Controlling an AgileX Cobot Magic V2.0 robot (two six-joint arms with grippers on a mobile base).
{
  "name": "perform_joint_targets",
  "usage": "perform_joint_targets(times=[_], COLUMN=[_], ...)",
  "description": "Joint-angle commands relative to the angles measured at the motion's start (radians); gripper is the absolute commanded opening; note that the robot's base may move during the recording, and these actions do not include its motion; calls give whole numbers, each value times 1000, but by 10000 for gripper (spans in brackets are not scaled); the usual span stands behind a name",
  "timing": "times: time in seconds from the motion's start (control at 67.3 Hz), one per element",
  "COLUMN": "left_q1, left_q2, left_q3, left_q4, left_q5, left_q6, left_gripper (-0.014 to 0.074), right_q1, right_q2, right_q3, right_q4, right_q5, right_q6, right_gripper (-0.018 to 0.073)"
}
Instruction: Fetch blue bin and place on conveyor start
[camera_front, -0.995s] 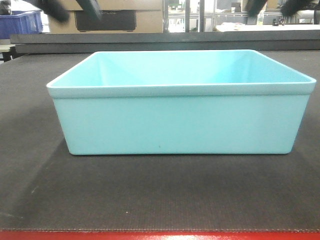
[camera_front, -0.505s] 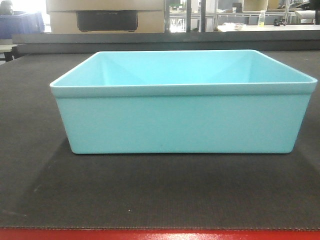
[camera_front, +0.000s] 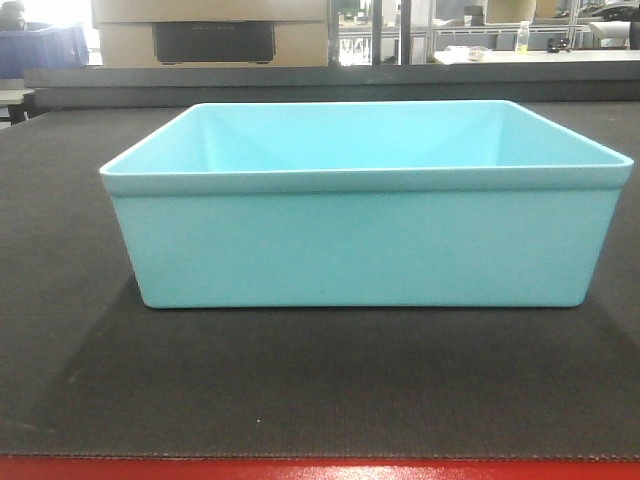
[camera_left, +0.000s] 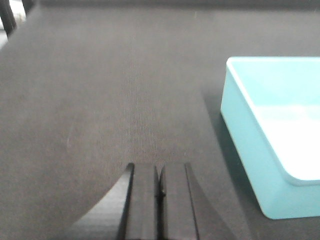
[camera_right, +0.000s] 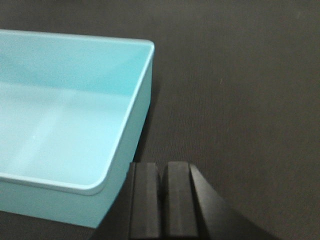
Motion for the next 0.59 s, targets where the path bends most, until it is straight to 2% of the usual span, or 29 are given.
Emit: perform_joint_targets(times=[0.0, 0.119, 0.208, 0.579], left_q1=[3, 3, 3, 3], left_q2=[-109, -225, -284, -347], left_q3=[31, 38, 38, 38], left_q4=[-8, -8, 30, 38], left_q5=[-20, -15, -15, -23], left_q6=[2, 2, 2, 2], left_gripper=[-111, -111, -111, -111], right_q1=[-4, -4, -4, -4], right_q2=[-135, -276, -328, -355], right_q3=[47, 63, 63, 63], right_q4=[-38, -38, -38, -38], right_q5=[-79, -89, -94, -94], right_q6=[-2, -2, -2, -2], right_gripper=[-162, -162, -162, -162])
